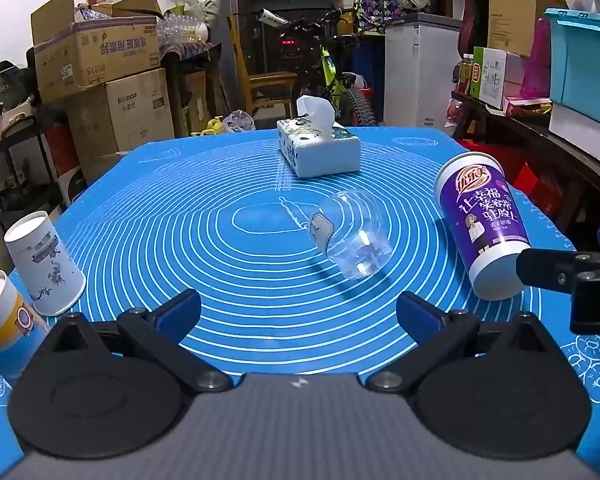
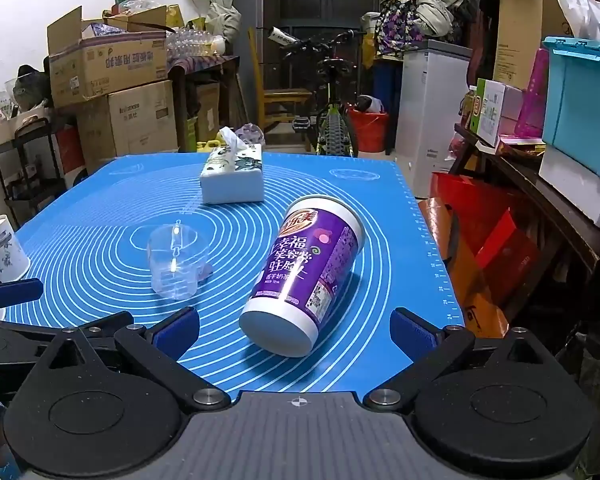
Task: Flip cup upside down
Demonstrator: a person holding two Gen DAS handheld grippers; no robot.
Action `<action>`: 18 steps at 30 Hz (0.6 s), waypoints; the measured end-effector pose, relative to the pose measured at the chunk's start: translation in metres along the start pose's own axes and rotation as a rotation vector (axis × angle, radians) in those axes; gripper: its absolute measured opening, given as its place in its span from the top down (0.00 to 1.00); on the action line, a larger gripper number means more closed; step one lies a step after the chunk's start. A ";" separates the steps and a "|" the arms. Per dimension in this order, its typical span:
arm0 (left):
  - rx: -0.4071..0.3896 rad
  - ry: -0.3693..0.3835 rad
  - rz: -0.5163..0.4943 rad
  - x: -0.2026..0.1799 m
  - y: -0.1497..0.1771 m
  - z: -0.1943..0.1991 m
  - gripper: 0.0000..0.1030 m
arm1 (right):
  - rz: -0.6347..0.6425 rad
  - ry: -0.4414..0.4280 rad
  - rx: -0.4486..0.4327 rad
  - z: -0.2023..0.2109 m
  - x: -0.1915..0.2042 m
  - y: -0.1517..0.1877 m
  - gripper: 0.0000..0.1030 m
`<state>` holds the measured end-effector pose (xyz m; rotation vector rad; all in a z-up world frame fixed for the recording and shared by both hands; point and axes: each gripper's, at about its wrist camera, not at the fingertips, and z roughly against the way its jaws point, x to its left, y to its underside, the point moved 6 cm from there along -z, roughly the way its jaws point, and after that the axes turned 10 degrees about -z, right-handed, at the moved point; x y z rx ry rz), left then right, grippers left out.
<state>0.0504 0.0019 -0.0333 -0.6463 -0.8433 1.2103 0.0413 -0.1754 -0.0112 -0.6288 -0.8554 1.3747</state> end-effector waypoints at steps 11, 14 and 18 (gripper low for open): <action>0.001 0.001 -0.002 -0.003 0.000 0.000 0.01 | 0.001 0.001 0.002 -0.001 0.001 0.001 0.02; 0.000 0.003 -0.003 -0.003 0.000 0.000 0.01 | -0.001 -0.003 0.006 -0.002 0.000 0.002 0.02; 0.000 0.004 -0.004 -0.004 -0.001 0.000 0.01 | -0.001 -0.003 0.008 -0.002 0.000 0.002 0.02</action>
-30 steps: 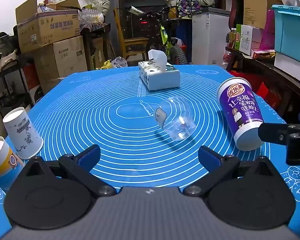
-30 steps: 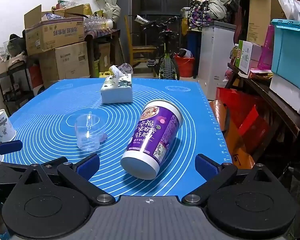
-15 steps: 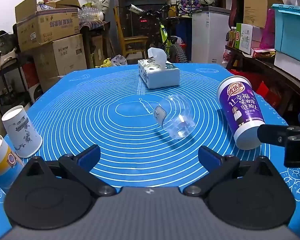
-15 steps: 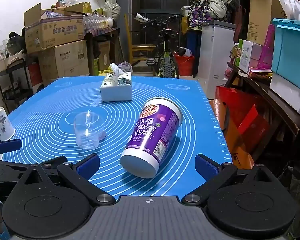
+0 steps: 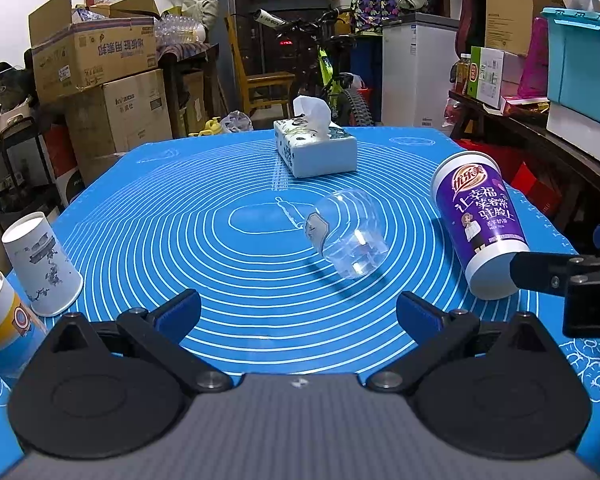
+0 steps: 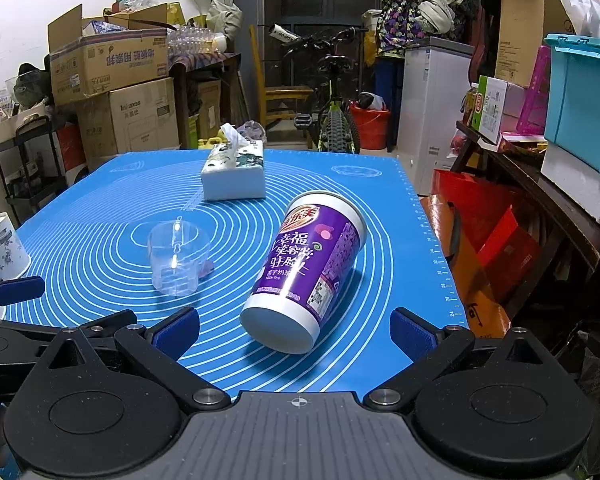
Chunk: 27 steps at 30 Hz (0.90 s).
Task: Flip cup upside down
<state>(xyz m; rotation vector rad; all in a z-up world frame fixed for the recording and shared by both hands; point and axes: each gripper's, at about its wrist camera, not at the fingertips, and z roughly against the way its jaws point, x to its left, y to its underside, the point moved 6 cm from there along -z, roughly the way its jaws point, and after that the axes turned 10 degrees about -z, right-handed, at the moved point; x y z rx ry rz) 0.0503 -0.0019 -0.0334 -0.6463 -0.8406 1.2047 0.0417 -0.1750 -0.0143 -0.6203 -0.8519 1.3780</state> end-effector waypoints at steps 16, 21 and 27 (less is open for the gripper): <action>-0.005 0.000 0.000 -0.001 0.000 0.000 0.01 | 0.001 -0.002 0.008 -0.001 0.000 0.001 0.02; -0.006 0.001 -0.004 -0.002 0.000 -0.001 0.01 | 0.003 -0.001 0.010 -0.002 0.000 0.002 0.02; -0.005 0.001 -0.001 -0.001 -0.001 -0.001 0.01 | 0.003 -0.001 0.011 -0.003 0.000 0.002 0.02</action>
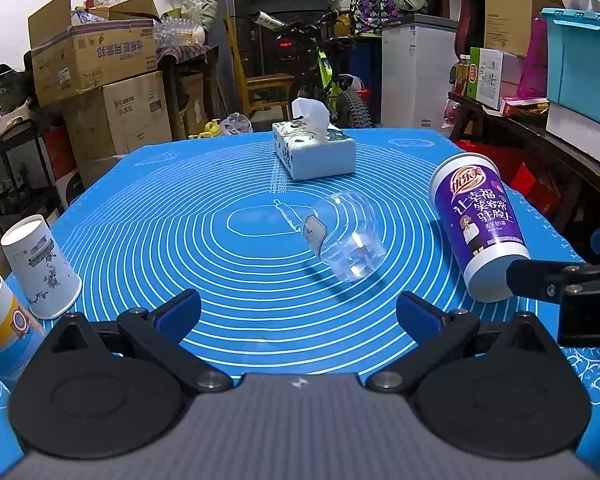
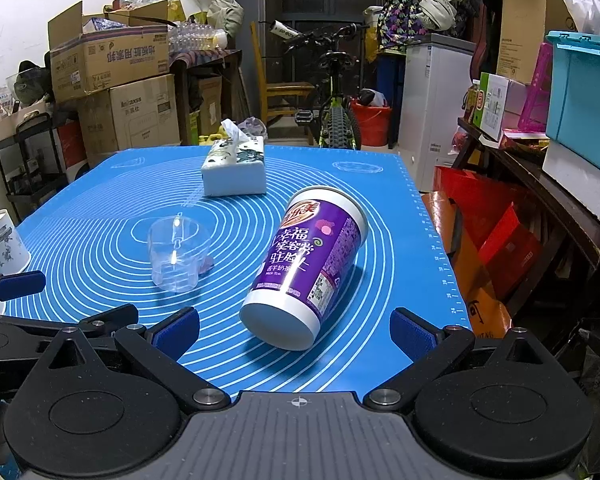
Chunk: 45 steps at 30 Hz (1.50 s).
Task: Flip cup upside down
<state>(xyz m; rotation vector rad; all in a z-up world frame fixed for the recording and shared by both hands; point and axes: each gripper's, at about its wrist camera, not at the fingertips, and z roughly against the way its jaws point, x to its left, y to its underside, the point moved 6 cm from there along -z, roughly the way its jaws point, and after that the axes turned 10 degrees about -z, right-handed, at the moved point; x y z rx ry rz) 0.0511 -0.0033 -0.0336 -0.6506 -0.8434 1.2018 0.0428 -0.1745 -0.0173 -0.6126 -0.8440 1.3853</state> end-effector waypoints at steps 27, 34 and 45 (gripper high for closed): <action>-0.001 -0.010 0.007 0.001 -0.002 -0.004 0.01 | -0.010 -0.003 0.007 -0.002 -0.002 0.002 0.02; -0.020 -0.030 0.018 0.002 -0.012 -0.012 0.01 | -0.024 0.006 -0.005 -0.003 -0.005 -0.005 0.02; 0.040 -0.005 -0.013 -0.012 -0.035 -0.059 0.01 | -0.016 0.019 -0.009 -0.019 -0.010 -0.020 0.02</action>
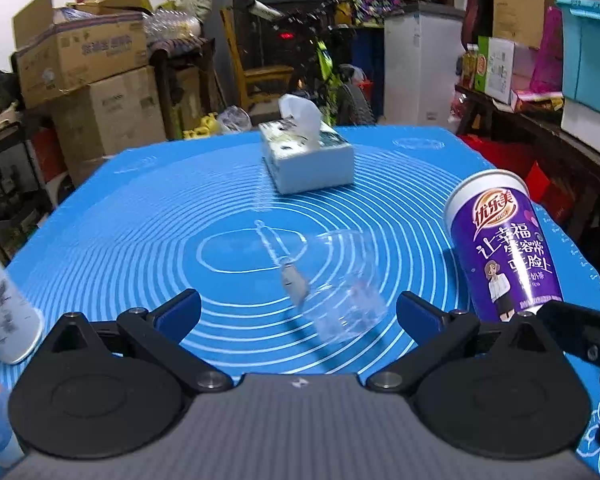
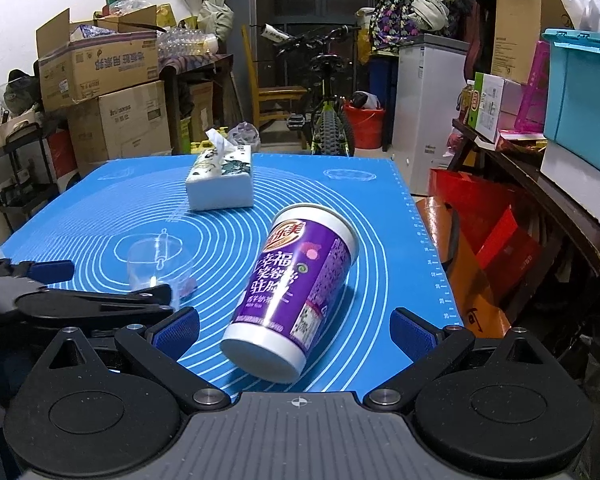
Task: Flip cup upside down
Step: 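Move the left tool to the clear plastic cup lying on its side, then close the left gripper around the clear cup's body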
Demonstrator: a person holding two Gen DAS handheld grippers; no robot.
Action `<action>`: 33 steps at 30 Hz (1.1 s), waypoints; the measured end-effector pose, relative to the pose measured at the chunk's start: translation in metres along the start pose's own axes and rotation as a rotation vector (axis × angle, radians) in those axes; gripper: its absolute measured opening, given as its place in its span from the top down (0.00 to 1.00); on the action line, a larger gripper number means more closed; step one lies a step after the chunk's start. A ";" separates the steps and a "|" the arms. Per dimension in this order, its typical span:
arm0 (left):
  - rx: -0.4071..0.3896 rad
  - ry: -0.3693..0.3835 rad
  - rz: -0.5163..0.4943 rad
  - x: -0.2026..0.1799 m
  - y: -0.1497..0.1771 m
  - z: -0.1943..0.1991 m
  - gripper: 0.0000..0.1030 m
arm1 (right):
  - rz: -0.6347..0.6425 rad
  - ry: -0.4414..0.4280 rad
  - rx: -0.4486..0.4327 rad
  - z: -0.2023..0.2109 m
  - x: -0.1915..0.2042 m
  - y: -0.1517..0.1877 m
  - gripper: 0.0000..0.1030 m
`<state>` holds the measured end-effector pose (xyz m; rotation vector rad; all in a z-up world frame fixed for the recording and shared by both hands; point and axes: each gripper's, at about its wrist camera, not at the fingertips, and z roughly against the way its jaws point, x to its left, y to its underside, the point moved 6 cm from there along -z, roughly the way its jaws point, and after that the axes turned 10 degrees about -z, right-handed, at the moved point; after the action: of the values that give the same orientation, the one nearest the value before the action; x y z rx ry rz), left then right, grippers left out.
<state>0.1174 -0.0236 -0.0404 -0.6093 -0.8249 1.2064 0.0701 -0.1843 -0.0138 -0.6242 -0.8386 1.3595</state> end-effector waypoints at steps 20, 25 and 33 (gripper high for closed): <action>0.089 0.063 -0.051 -0.012 0.002 -0.016 0.44 | 0.012 -0.035 0.014 -0.010 0.003 -0.001 0.02; 0.071 0.058 -0.097 -0.007 0.015 0.015 0.44 | 0.011 -0.069 0.019 0.002 0.003 0.000 0.02; 0.025 0.030 -0.111 0.004 0.032 0.055 0.44 | 0.063 -0.100 0.050 0.020 0.010 0.011 0.02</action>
<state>0.0551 -0.0127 -0.0335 -0.5531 -0.8068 1.1027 0.0472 -0.1744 -0.0091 -0.5518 -0.8686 1.4736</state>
